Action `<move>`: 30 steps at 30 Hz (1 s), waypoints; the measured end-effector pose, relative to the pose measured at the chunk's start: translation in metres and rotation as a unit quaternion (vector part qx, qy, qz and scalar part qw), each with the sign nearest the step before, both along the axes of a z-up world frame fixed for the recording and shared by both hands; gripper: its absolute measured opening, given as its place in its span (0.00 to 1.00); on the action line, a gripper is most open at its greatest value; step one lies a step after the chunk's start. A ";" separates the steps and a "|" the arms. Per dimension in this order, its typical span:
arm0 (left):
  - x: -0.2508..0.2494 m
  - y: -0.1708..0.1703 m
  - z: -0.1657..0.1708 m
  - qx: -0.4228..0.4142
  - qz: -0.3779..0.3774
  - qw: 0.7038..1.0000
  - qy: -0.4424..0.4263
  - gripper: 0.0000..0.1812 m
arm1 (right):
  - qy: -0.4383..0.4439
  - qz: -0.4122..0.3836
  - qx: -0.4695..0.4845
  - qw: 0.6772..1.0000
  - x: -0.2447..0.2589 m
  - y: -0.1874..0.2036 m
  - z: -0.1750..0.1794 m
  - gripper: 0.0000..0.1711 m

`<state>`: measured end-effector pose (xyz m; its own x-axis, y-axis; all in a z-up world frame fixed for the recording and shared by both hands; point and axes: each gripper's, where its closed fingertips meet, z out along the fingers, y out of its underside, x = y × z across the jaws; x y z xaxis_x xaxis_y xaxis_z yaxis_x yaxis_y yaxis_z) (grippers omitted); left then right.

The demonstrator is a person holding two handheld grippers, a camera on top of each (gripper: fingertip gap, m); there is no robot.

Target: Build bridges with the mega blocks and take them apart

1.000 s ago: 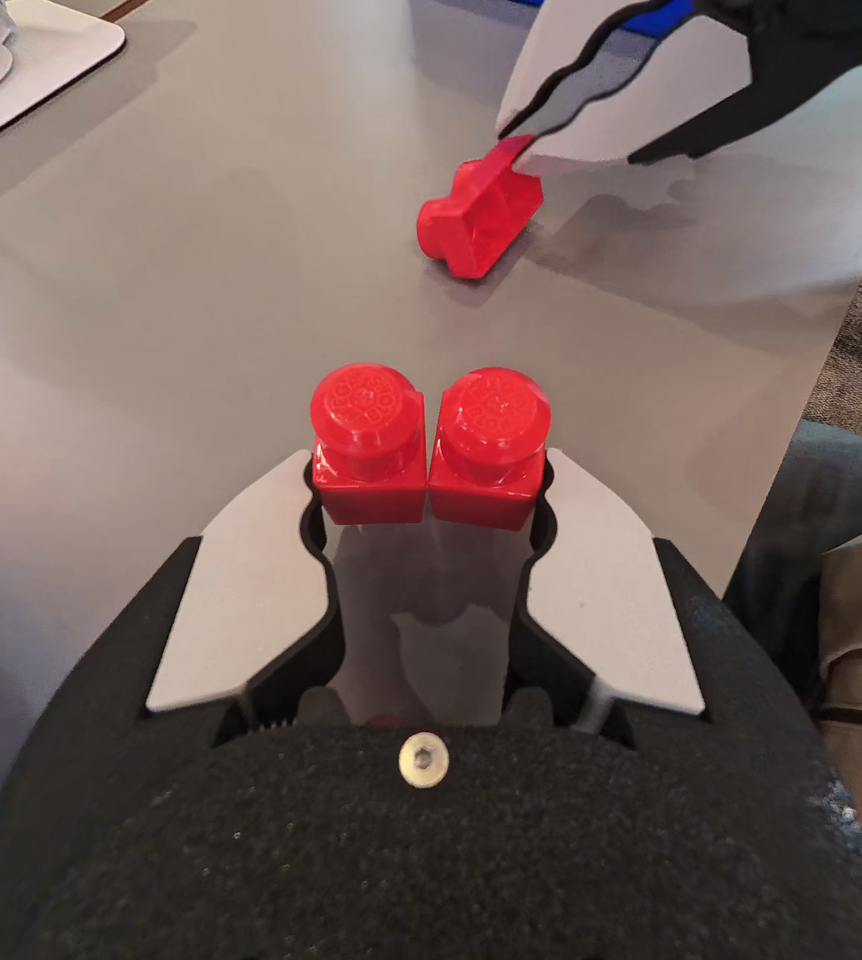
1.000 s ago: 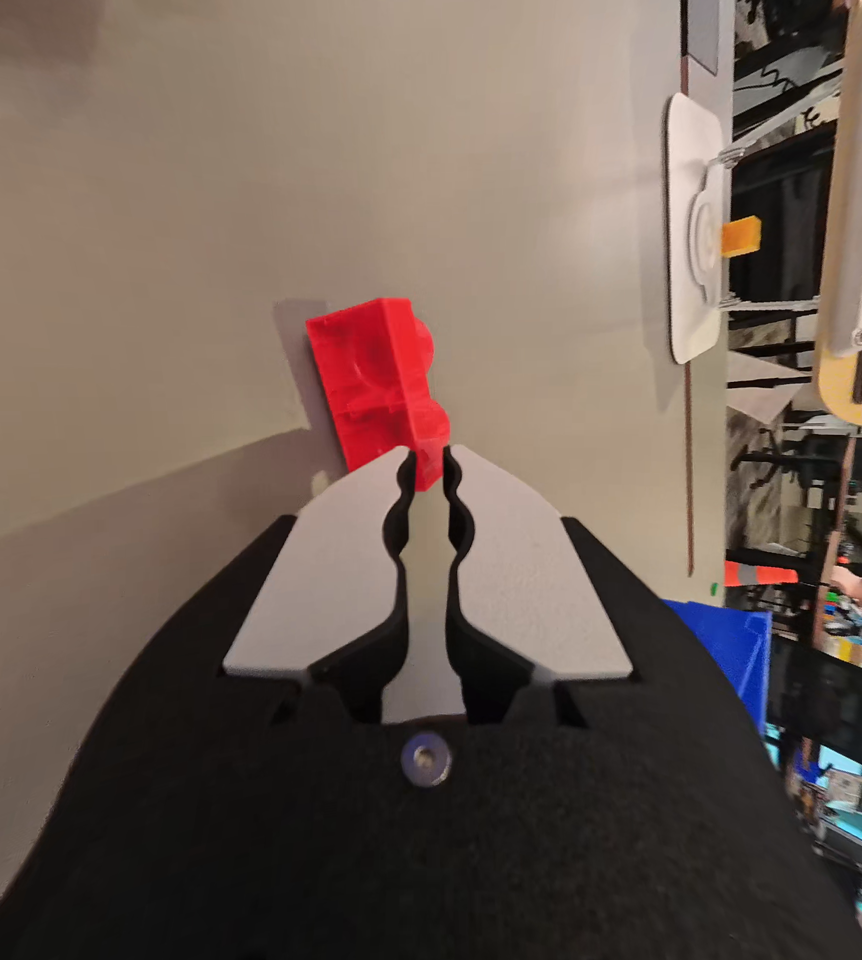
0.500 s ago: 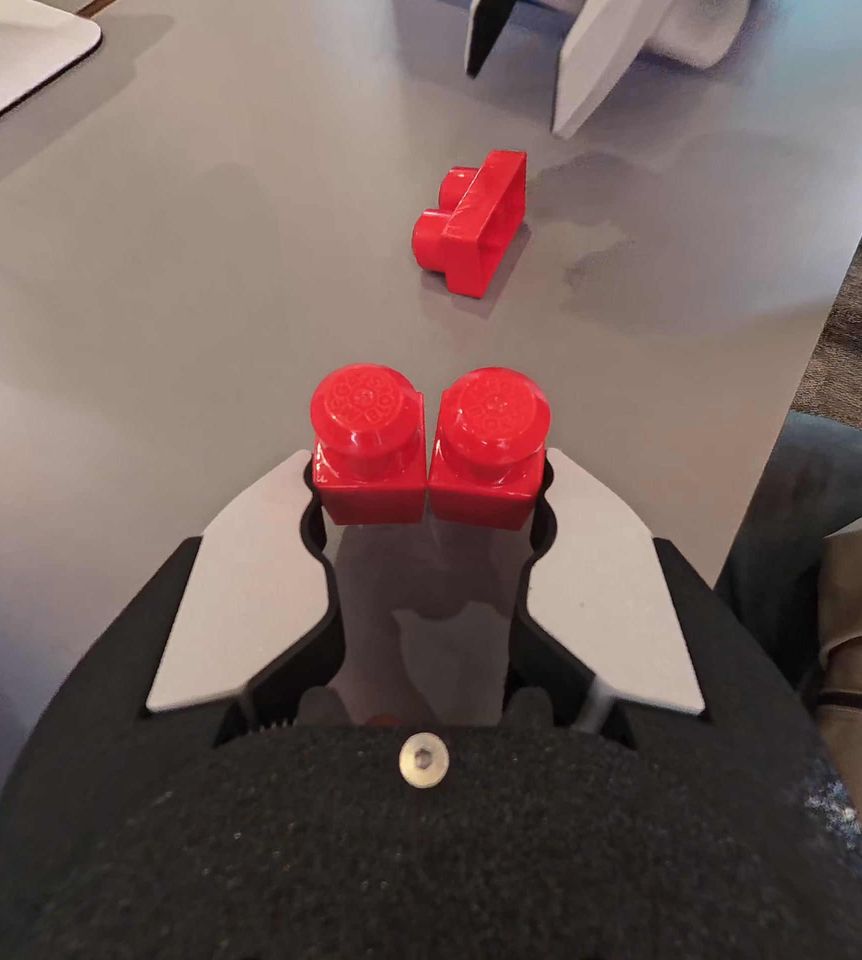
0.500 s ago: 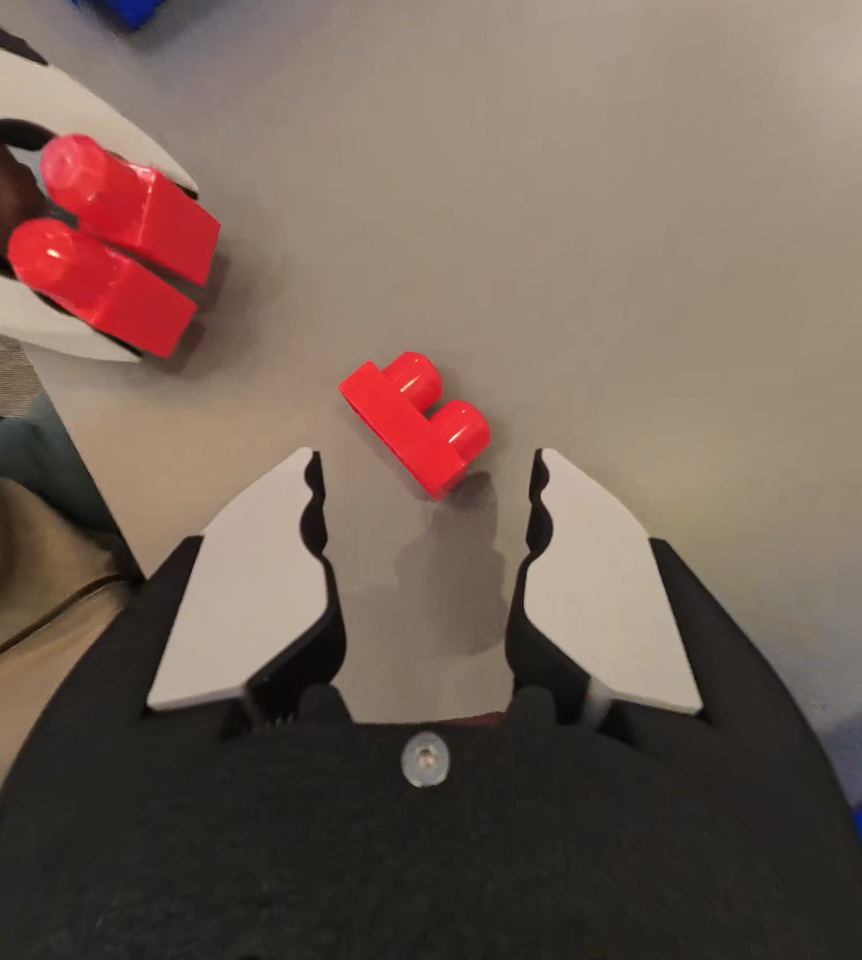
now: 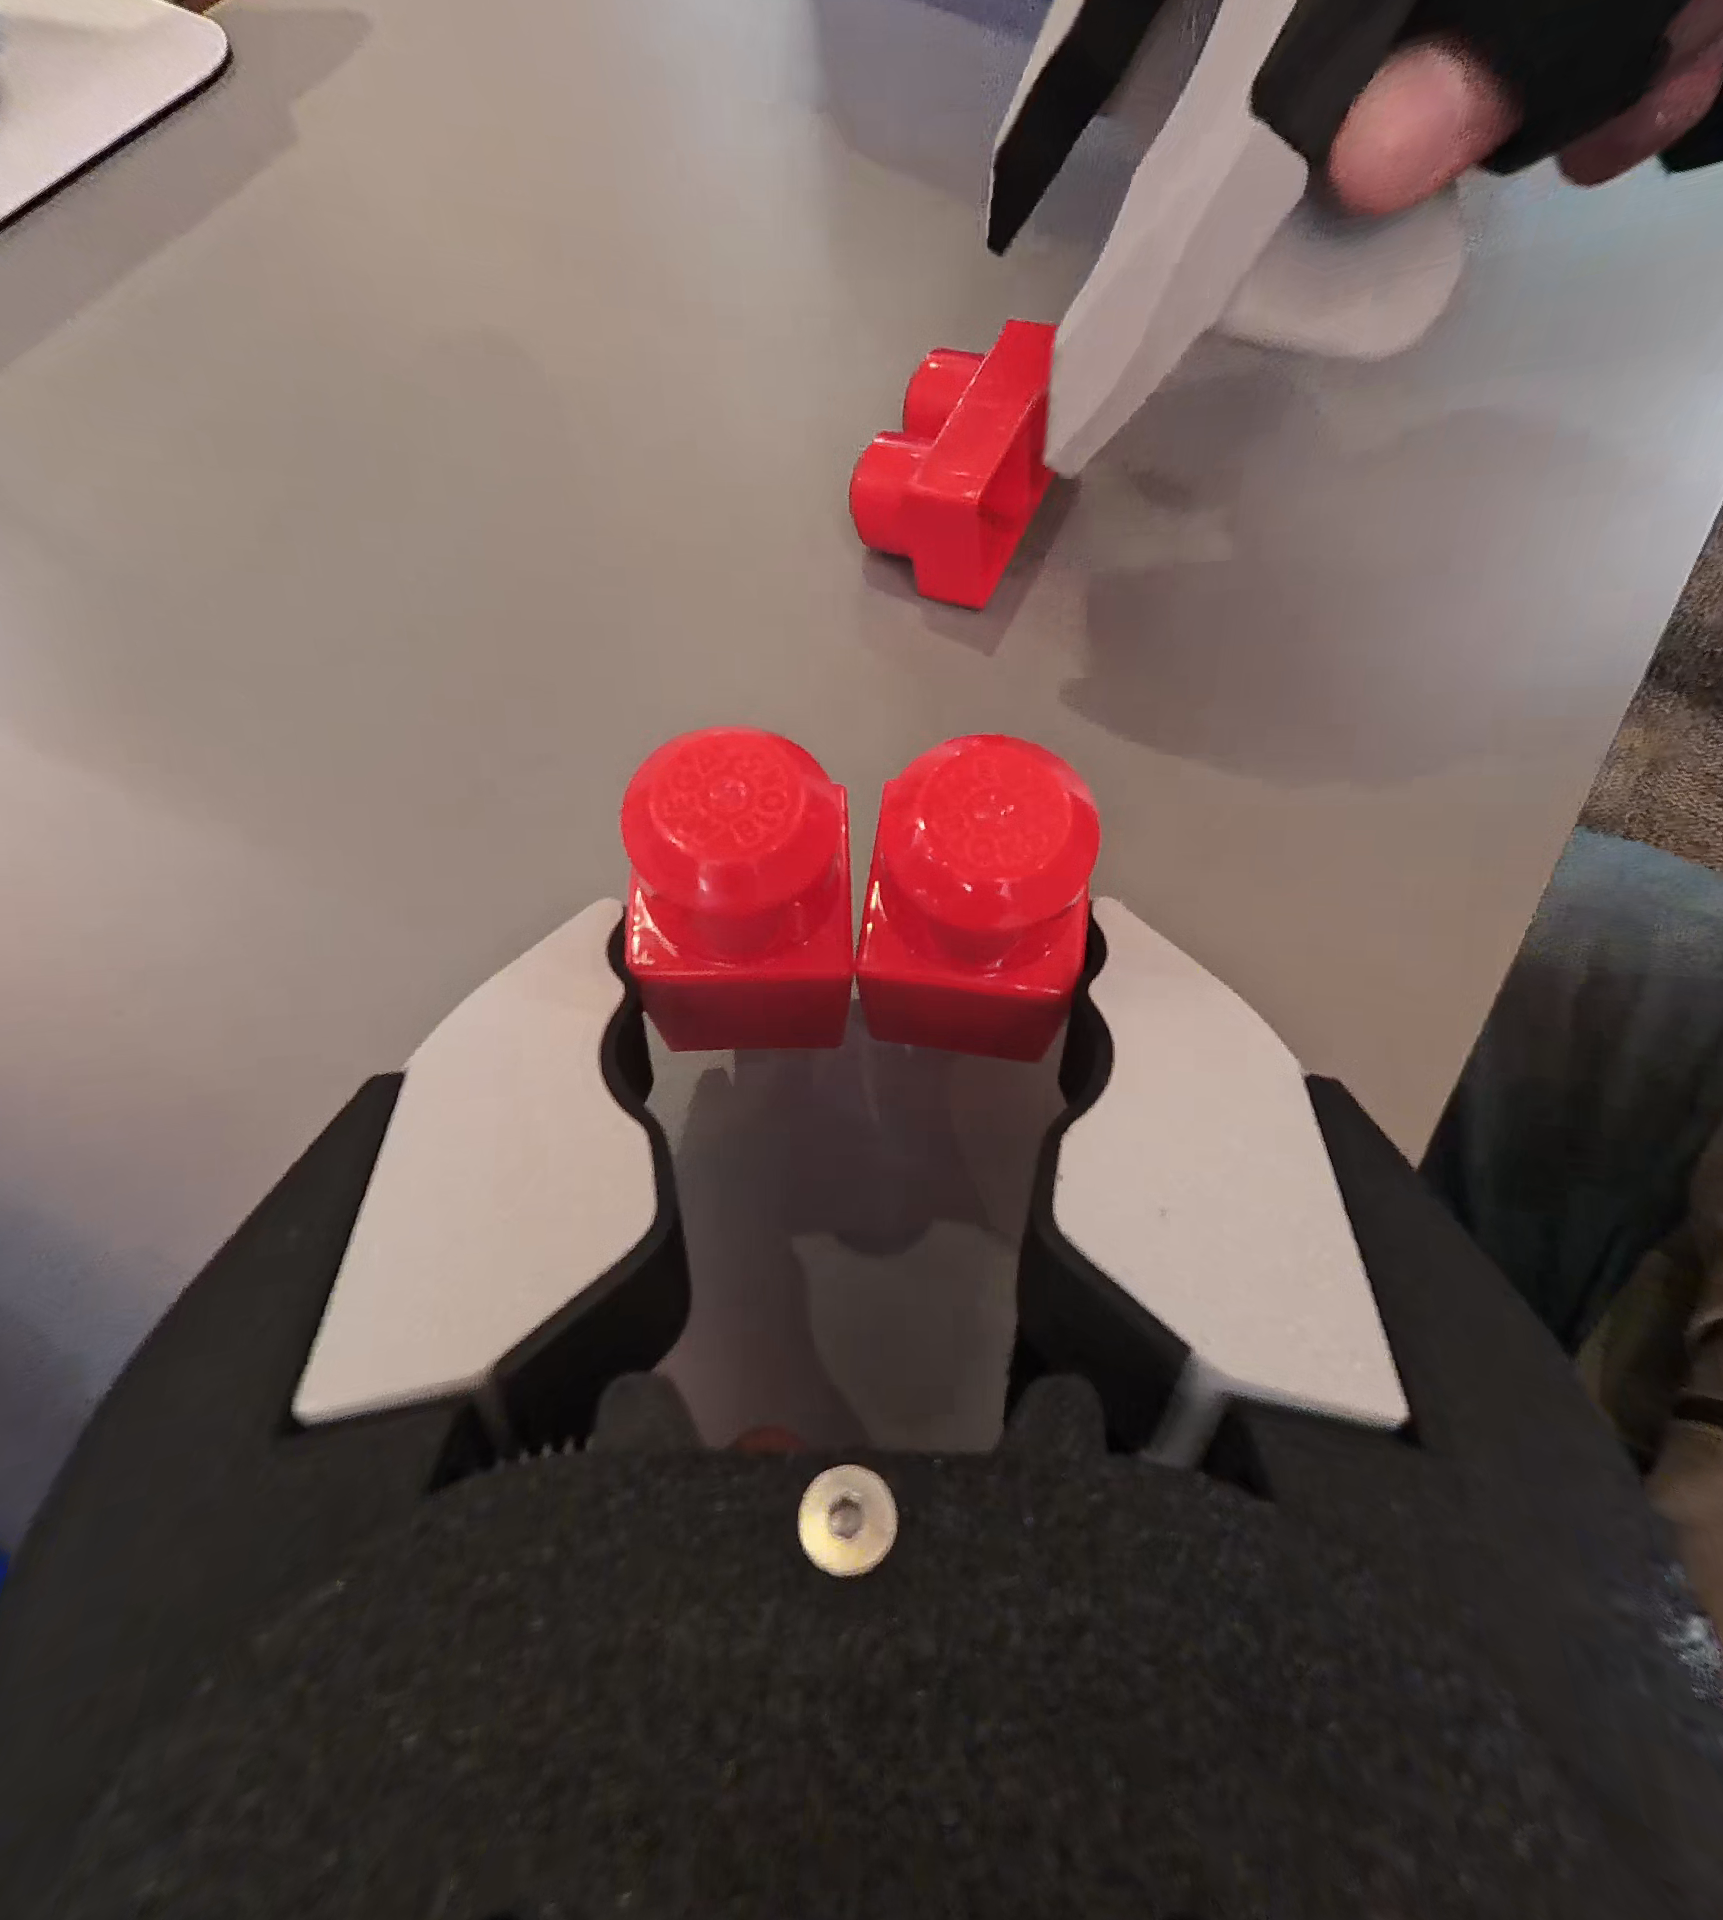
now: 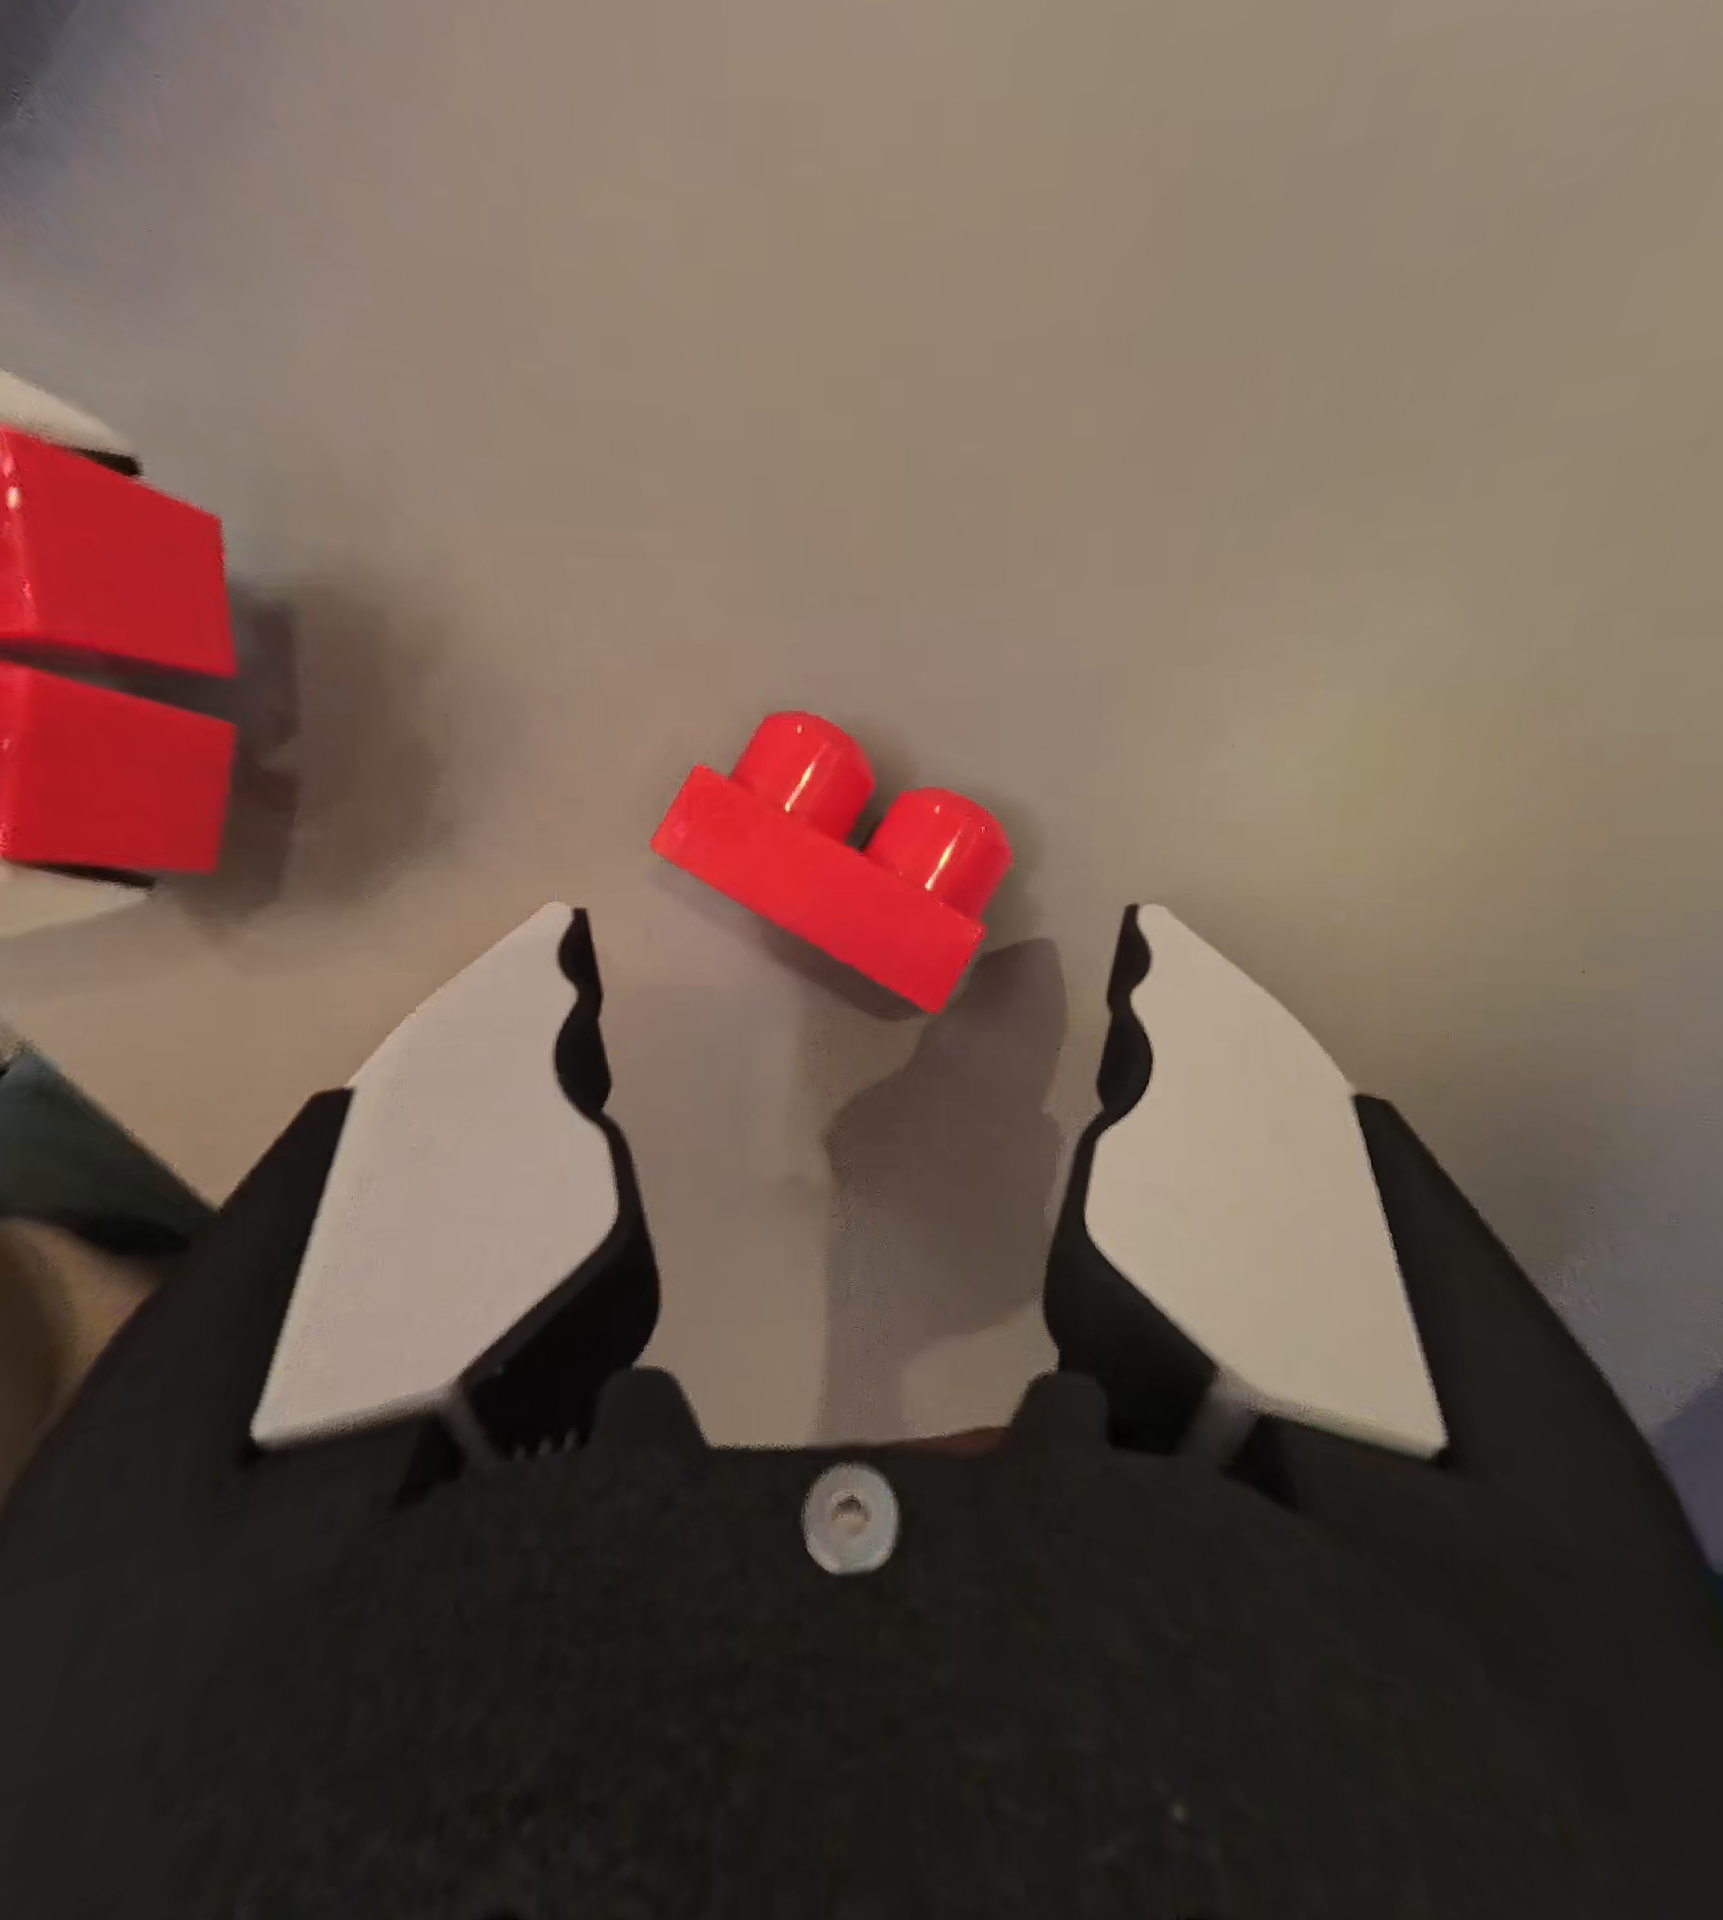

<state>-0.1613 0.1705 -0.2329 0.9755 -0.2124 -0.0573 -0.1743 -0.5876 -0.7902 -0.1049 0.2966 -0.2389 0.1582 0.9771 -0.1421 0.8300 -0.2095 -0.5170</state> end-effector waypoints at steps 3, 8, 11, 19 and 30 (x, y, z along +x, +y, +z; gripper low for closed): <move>-0.001 -0.003 0.004 -0.001 -0.006 1.000 0.016 0.43 | 0.003 -0.045 0.026 0.999 -0.009 -0.003 -0.001 0.54; -0.004 -0.008 0.008 0.007 -0.023 1.000 0.019 0.43 | -0.070 -0.091 0.078 0.990 -0.013 0.007 -0.007 0.54; -0.007 -0.009 0.007 0.011 -0.028 0.999 0.017 0.43 | -0.132 -0.089 0.058 0.986 -0.014 0.001 -0.011 0.53; -0.010 -0.010 0.001 0.007 -0.039 0.999 0.003 0.43 | -0.239 -0.104 0.058 0.964 -0.010 0.007 -0.021 0.52; -0.005 -0.011 -0.005 0.006 -0.062 0.998 -0.019 0.43 | -0.228 -0.075 0.034 0.970 -0.004 0.004 -0.029 0.40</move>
<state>-0.1664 0.1594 -0.2380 0.9435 -0.3306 -0.0237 -0.2145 -0.5544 -0.8041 -0.1090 0.3004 -0.2684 0.3310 0.9428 0.0393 0.9383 -0.3244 -0.1196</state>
